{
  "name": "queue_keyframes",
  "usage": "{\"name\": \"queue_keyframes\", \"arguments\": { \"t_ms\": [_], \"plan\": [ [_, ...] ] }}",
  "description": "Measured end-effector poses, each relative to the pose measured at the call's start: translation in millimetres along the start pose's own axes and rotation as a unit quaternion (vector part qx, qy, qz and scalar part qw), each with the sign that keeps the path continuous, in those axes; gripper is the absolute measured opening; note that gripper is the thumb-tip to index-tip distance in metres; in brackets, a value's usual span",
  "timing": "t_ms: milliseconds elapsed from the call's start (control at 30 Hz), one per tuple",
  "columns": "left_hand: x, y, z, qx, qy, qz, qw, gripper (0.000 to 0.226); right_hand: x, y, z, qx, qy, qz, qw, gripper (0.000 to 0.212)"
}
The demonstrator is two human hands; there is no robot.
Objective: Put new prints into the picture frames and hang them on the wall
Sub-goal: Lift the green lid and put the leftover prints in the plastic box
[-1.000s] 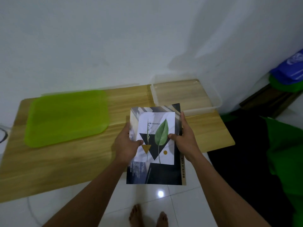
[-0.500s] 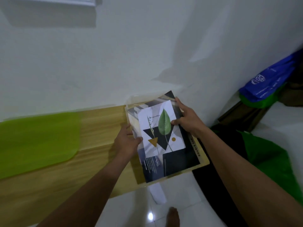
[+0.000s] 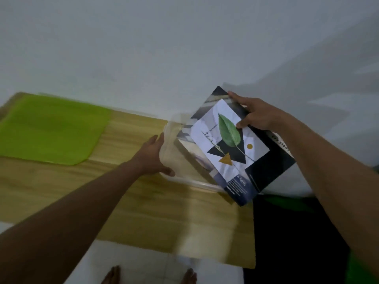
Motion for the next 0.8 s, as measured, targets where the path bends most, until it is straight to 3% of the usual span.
{"name": "queue_keyframes", "arguments": {
  "t_ms": [67, 200, 400, 533, 667, 800],
  "plan": [
    [0, 7, -4, -0.01, 0.018, -0.028, 0.999, 0.156, 3, 25, -1, -0.03, -0.058, -0.038, 0.997, 0.101],
    [0, 13, -4, -0.02, 0.017, -0.052, 0.998, 0.144, 27, 66, -8, -0.078, -0.115, -0.1, 0.985, 0.1],
    [6, 21, -3, -0.04, 0.075, -0.061, 0.995, 0.155, 77, 97, 1, -0.122, -0.197, -0.149, 0.961, 0.098],
    [8, 20, -3, -0.066, 0.082, -0.059, 0.993, 0.151, 99, 100, 12, -0.163, -0.257, -0.139, 0.942, 0.094],
    [8, 20, -6, -0.072, 0.082, -0.056, 0.992, 0.153, 116, 99, 24, -0.163, -0.259, -0.088, 0.948, 0.094],
    [7, 20, -5, -0.081, 0.086, -0.06, 0.991, 0.152, 123, 87, 36, -0.174, -0.262, -0.004, 0.949, 0.071]
  ]
}}
Point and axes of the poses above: each hand's wrist, its own y-axis towards the middle knuckle, its own x-axis out of the palm, z = x × y, the point moved 2 cm from there along y, towards the middle knuckle, and after that the axes turned 4 degrees about -y, right-handed, at the moved point
